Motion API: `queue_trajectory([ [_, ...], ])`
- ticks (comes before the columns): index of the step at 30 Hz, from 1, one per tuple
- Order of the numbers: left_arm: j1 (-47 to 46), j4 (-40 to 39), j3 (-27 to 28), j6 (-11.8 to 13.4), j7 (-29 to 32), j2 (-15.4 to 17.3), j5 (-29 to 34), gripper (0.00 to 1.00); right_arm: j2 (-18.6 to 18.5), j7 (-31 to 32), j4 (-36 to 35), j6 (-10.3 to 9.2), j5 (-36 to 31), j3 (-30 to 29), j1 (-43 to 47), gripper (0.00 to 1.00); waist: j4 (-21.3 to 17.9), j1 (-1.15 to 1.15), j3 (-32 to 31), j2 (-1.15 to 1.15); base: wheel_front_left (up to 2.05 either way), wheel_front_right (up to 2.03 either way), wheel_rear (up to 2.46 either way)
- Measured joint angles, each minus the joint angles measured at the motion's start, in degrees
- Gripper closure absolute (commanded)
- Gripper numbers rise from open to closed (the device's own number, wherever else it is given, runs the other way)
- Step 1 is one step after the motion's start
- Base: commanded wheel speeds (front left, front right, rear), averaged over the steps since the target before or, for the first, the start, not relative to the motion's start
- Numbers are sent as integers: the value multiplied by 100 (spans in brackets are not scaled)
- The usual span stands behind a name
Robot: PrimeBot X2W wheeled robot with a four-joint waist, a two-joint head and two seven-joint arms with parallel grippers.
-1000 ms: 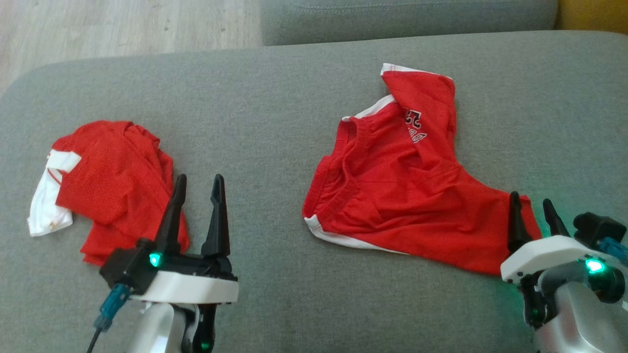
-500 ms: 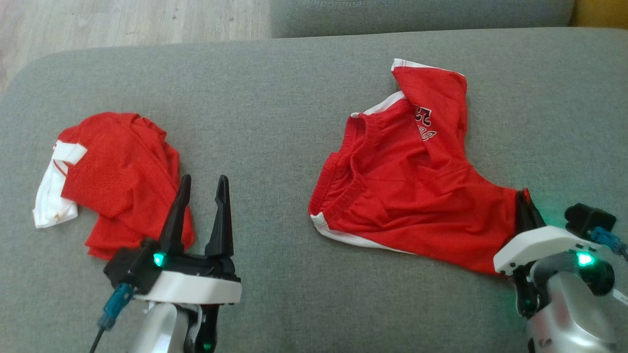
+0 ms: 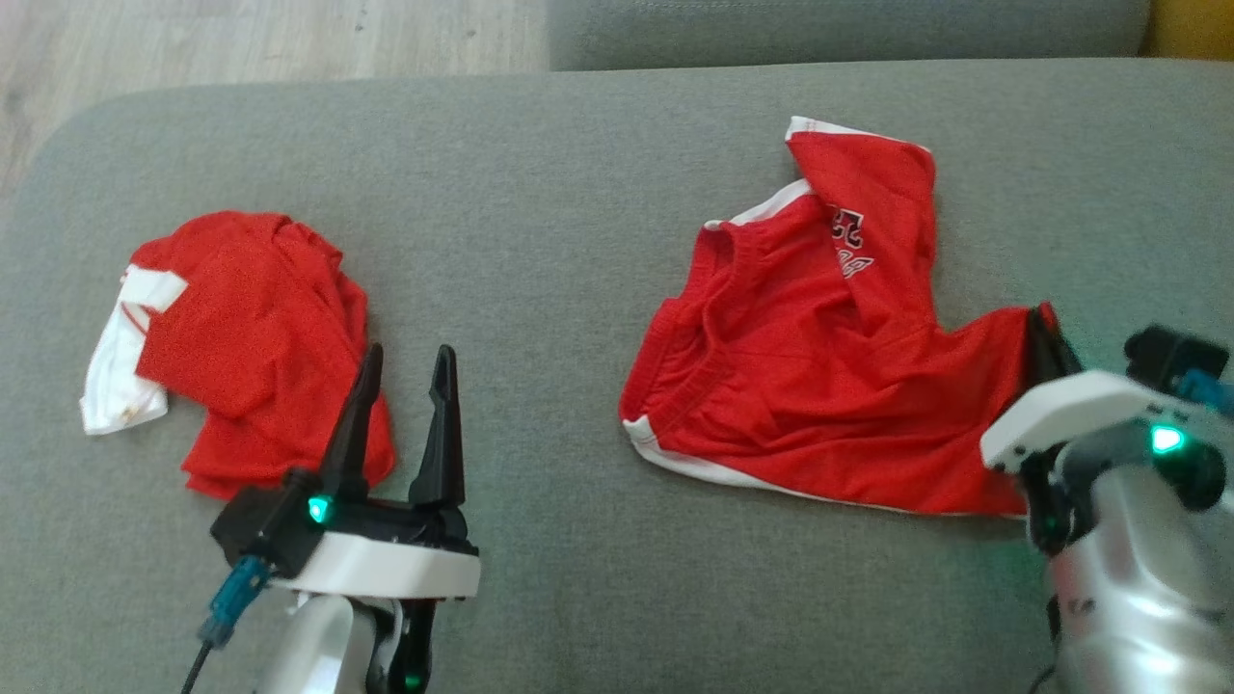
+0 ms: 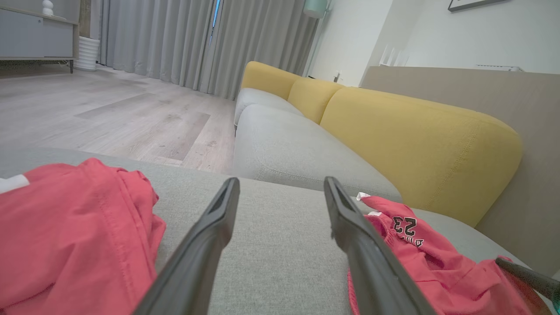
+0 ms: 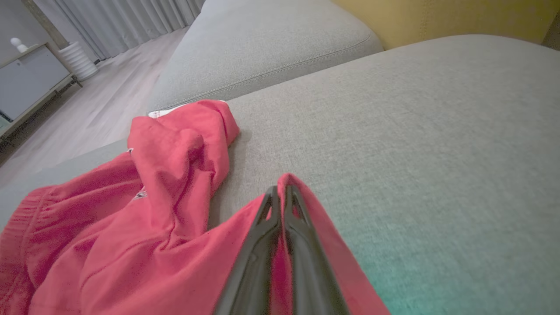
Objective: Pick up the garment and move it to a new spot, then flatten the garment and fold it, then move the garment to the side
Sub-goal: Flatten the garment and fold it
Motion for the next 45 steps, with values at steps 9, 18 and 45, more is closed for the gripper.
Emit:
queue_trajectory([
  [9, -166, 18, -168, 0, 1, -2, -26, 0, -148, 911, 534, 0, -579, -949, -961, 100, 353, 0, 201, 0, 0, 0, 0],
  [18, -250, 29, -194, 0, 1, -1, -101, 0, -357, 1099, 1135, 0, -1338, -1764, -1528, 0, 681, 0, 391, 0, 0, 0, 0],
  [45, -196, -122, 9, 0, -23, 0, 85, 0, -26, -1087, -1896, 1, -361, 959, 1494, 0, -679, -1, -170, 0, 0, 0, 0],
])
